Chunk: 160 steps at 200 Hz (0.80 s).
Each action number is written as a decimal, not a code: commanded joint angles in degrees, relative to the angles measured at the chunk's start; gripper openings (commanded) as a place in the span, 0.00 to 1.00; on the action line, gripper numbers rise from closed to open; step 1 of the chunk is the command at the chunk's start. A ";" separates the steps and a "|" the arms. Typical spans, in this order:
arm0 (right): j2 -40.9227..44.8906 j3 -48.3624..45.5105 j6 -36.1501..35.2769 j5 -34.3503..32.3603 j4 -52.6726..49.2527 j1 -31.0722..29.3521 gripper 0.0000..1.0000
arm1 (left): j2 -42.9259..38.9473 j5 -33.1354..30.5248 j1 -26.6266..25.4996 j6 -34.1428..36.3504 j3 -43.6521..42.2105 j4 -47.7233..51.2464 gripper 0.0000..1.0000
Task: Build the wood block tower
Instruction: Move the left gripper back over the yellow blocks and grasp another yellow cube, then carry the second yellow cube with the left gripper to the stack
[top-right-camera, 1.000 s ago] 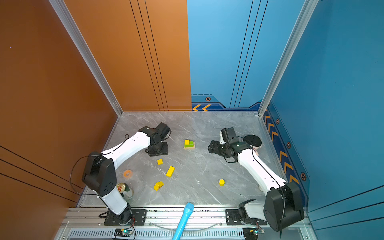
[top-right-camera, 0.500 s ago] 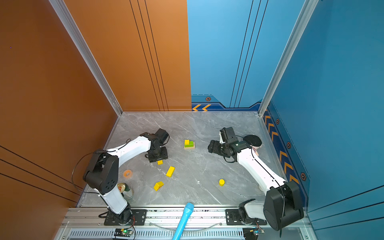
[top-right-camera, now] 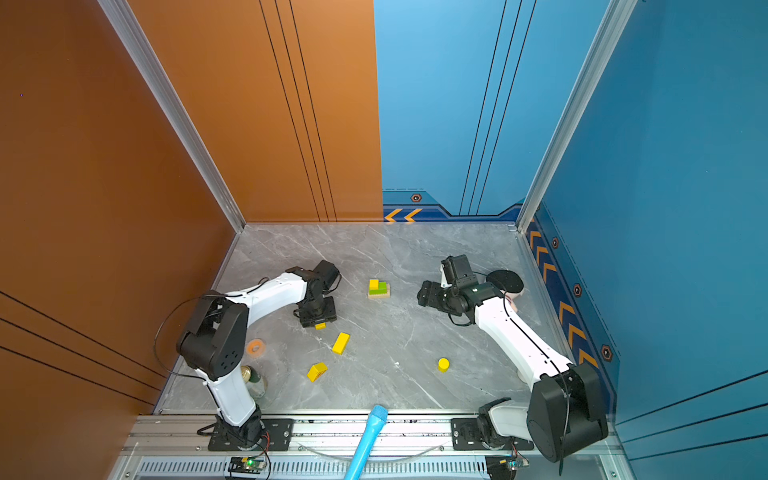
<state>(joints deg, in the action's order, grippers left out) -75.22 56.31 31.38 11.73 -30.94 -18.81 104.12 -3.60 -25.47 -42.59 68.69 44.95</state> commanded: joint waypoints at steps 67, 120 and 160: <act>1.19 -1.02 0.74 -0.74 -0.66 0.26 0.83 | 1.39 -0.14 0.69 -1.00 -0.94 -0.08 0.45; 1.06 -1.03 0.78 -0.65 -0.53 0.34 0.83 | 2.02 -0.18 0.82 -0.72 -1.08 -0.05 0.41; 1.12 -0.96 0.78 -0.65 -0.48 0.35 0.83 | 1.80 -0.10 0.78 -0.74 -0.91 -0.04 0.36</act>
<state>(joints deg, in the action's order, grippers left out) -75.22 56.29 31.55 11.73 -30.94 -18.74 105.08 -3.60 -25.12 -43.18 68.40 44.31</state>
